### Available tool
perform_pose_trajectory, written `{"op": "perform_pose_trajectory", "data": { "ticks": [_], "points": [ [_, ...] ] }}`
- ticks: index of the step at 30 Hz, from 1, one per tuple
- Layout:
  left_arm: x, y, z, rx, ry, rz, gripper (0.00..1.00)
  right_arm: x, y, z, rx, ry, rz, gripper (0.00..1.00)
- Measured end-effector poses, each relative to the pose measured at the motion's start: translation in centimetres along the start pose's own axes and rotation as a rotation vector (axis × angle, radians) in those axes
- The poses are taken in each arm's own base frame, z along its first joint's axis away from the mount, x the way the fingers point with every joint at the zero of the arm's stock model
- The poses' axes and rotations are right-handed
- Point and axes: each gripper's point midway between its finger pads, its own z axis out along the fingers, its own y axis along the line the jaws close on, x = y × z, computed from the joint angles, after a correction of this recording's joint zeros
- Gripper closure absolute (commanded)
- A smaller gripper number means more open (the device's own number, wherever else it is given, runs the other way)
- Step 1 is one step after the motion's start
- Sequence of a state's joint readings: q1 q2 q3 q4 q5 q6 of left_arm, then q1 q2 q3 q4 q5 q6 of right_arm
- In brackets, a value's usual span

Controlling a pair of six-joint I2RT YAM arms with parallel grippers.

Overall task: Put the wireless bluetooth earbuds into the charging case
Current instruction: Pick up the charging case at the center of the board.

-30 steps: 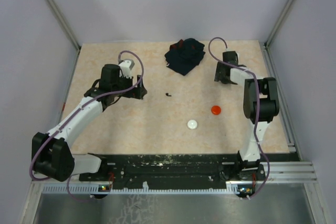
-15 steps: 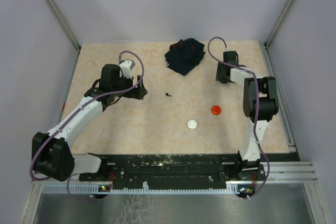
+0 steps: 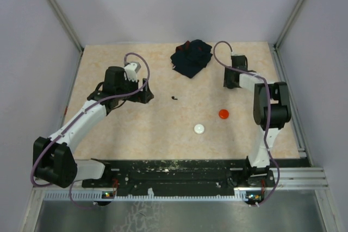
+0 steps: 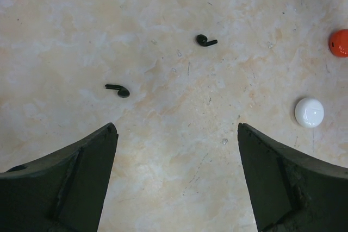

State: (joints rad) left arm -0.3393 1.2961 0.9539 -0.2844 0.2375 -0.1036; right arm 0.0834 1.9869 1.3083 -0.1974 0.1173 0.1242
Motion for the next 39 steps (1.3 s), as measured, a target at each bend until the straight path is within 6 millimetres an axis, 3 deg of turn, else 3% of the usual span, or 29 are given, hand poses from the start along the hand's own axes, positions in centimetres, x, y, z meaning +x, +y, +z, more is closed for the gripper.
{"op": "perform_pose_trajectory", "data": {
  "ticks": [6,17,20,27,32,39],
  "points": [
    [0.1,-0.6,-0.1,0.034,0.0,0.001,0.08,0.8,2.6,-4.3,-0.073,-0.032,-0.092,0.53],
    [-1.7,-4.0,-2.2,0.208,-0.078,0.033,0.12,-1.9,12.7,-16.1,-0.376,-0.27,-0.369,0.53],
    [-2.1,-5.4,-2.7,0.282,-0.088,0.034,0.13,-1.5,14.9,-18.8,-0.455,-0.307,-0.456,0.6],
    [-2.3,-8.1,-3.8,0.437,-0.089,0.012,0.13,1.0,19.3,-25.2,-0.677,-0.402,-0.698,0.61],
    [-2.2,-9.8,-4.8,0.543,-0.067,-0.017,0.14,2.5,21.3,-27.9,-0.789,-0.456,-0.852,0.61],
    [-2.2,-11.5,-5.9,0.647,-0.048,-0.053,0.16,5.5,23.3,-29.9,-0.903,-0.527,-1.08,0.64]
  ]
}}
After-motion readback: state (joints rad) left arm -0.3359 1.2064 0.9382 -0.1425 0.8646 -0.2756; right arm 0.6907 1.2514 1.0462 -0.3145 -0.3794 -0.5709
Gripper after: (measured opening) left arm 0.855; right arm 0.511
